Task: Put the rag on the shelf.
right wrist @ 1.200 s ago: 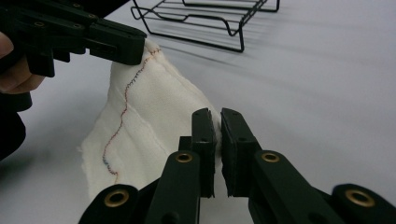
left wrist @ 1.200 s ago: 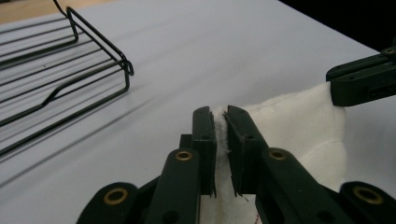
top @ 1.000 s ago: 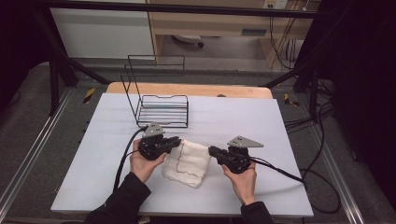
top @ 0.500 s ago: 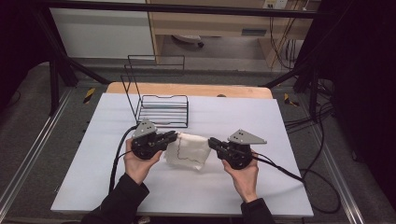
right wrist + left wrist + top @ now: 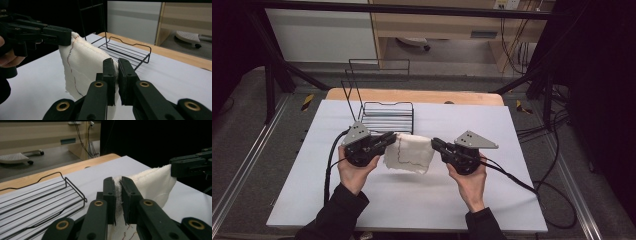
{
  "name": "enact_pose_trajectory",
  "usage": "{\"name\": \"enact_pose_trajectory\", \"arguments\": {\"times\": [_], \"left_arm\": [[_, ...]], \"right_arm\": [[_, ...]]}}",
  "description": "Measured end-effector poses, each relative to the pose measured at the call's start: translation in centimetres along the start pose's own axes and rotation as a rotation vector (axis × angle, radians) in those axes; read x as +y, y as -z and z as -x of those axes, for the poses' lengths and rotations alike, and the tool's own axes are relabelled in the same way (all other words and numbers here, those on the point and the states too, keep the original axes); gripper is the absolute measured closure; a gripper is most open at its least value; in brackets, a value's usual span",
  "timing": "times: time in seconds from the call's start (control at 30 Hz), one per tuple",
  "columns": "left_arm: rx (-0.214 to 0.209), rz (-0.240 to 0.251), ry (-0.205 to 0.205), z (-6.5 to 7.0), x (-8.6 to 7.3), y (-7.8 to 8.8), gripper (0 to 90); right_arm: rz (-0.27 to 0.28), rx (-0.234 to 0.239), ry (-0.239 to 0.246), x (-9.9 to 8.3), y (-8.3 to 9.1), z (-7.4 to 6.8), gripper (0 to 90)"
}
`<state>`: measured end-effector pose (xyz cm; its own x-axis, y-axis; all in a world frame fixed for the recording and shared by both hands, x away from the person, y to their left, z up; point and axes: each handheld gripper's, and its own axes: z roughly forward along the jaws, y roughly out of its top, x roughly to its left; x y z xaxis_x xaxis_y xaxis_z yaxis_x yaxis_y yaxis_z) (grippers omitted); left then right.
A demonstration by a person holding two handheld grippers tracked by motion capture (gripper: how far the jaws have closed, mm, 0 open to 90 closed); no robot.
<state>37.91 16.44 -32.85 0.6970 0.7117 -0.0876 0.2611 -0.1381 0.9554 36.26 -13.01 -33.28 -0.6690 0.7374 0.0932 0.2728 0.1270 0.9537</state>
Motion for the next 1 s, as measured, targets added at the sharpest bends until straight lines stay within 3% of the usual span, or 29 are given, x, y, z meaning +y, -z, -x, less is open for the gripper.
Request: {"name": "enact_pose_trajectory", "arguments": {"times": [1.0], "left_arm": [[0.061,0.117,0.018,-2.2,2.8,2.4,82.4]], "right_arm": [[0.109,-0.003,0.036,4.2,-2.0,-1.5,85.1]]}}
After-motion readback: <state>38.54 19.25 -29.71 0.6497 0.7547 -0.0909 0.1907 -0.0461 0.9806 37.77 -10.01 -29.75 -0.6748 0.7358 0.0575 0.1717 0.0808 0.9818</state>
